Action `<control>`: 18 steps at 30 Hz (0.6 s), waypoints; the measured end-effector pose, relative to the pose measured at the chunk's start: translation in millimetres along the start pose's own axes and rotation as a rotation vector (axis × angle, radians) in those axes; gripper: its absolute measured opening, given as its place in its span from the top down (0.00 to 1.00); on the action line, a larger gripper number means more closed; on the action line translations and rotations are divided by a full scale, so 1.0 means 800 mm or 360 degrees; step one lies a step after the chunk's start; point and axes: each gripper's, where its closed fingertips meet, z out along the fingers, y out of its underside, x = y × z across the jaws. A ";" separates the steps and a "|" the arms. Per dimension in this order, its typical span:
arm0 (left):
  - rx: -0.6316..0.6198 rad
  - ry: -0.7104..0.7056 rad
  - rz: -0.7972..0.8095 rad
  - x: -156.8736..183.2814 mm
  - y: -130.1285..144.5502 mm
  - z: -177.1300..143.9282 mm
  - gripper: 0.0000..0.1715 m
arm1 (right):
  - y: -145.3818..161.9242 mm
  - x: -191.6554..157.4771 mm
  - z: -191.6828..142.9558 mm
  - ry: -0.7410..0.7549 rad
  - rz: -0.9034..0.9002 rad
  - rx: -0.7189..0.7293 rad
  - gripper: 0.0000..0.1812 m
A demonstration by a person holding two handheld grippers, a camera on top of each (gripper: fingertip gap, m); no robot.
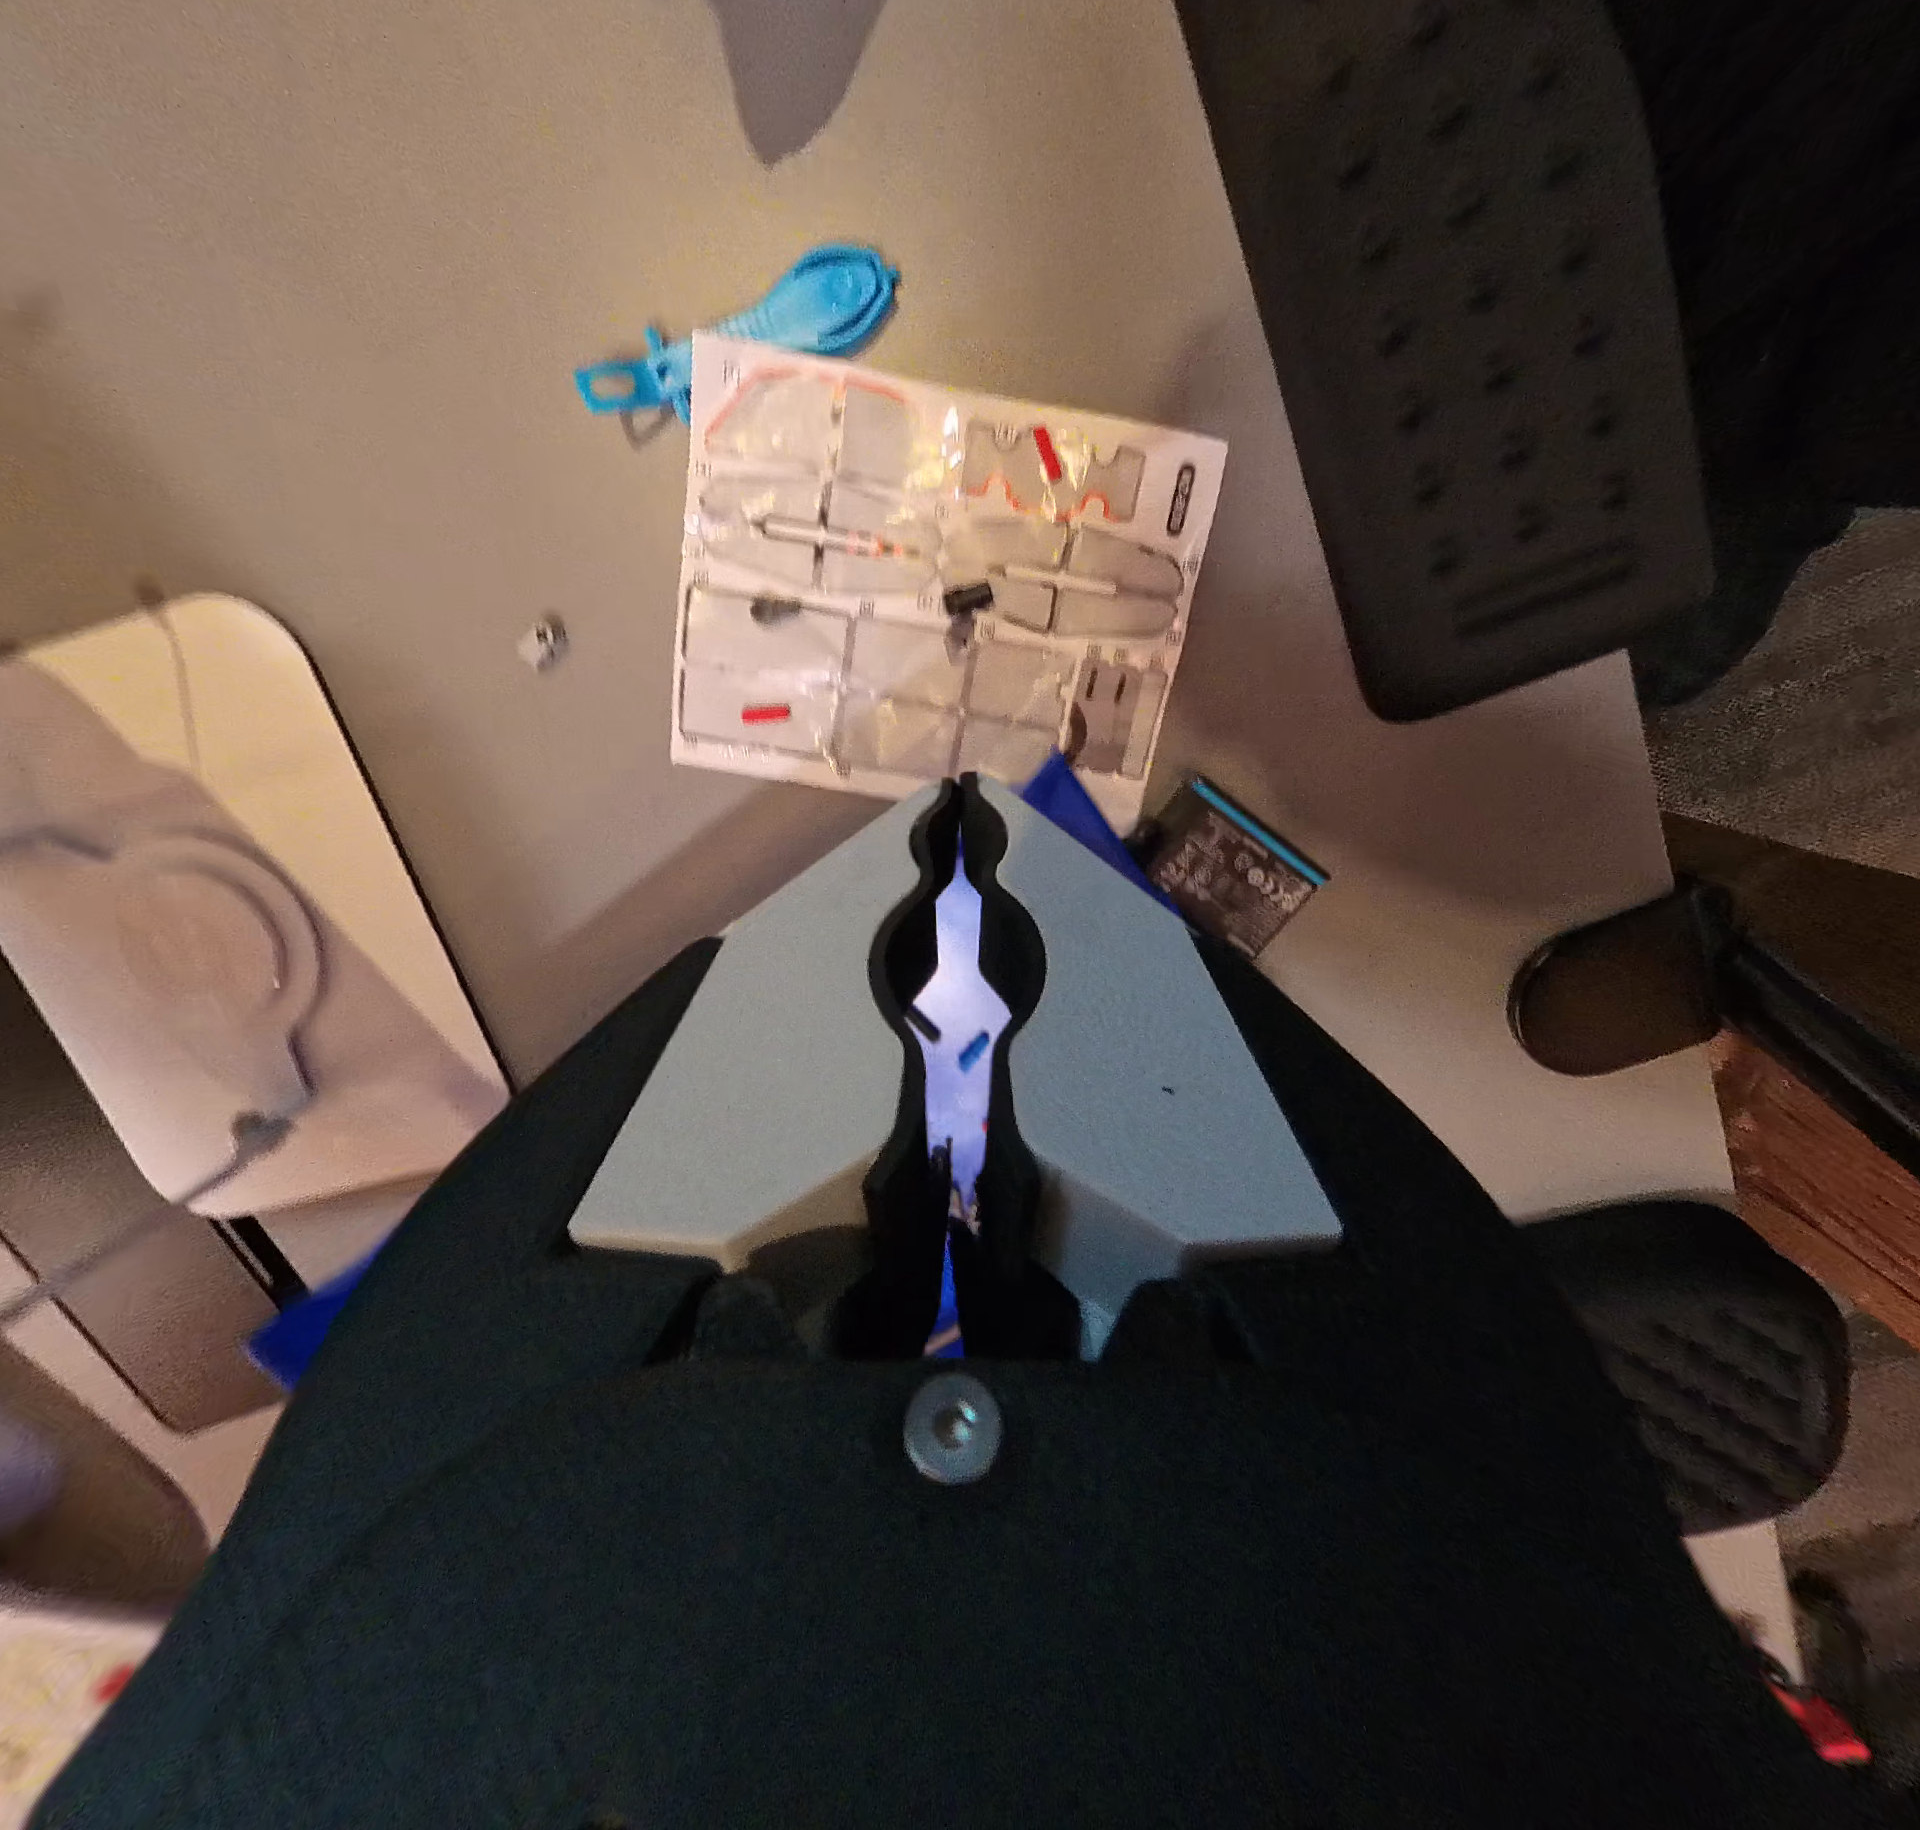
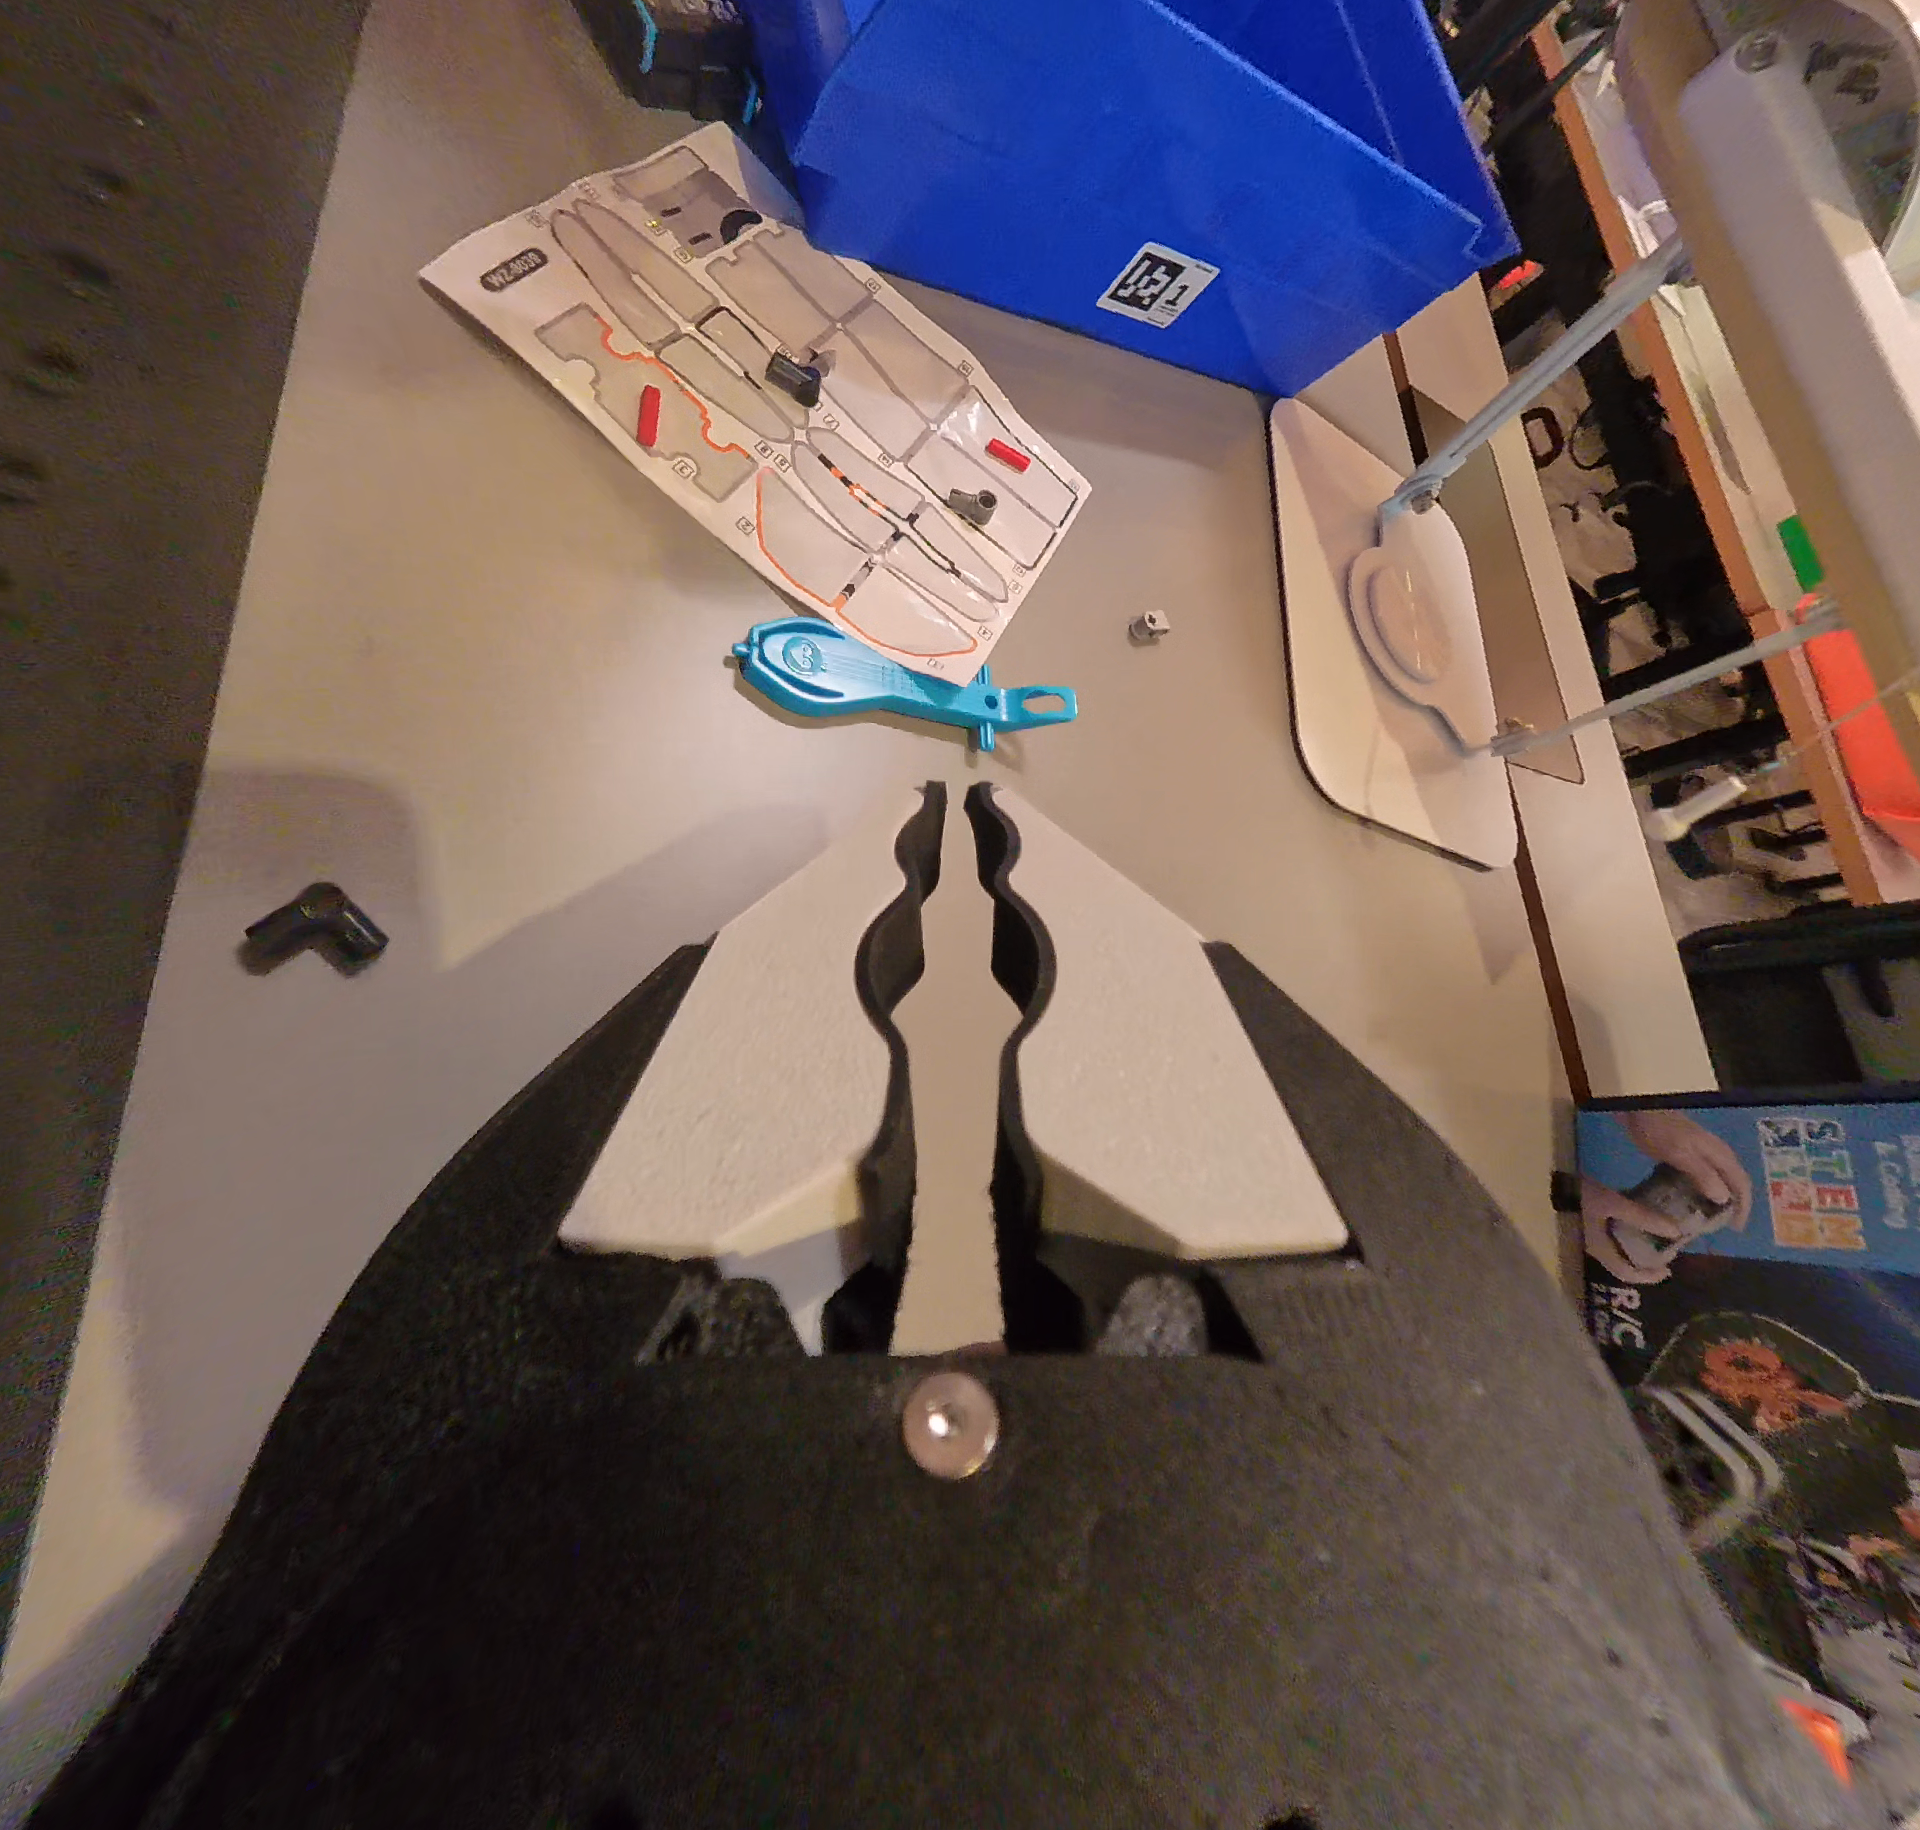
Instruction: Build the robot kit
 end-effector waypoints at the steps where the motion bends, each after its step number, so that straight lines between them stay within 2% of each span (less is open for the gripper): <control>1: 0.0006 0.0011 0.0031 -0.003 -0.009 0.005 1.00 | 0.001 0.002 -0.002 0.0015 -0.0007 -0.0006 0.98; 8: 0.0044 0.0102 0.0103 -0.025 -0.041 0.036 1.00 | 0.004 -0.003 -0.003 -0.0023 -0.0045 -0.0031 0.98; 14: 0.0062 0.0164 0.0101 -0.031 -0.046 0.053 1.00 | 0.001 -0.007 -0.004 -0.0037 -0.0084 -0.0037 0.98; 18: -0.0025 0.0183 0.0115 -0.038 -0.040 0.074 1.00 | 0.003 -0.007 -0.004 -0.0039 -0.0084 -0.0038 0.98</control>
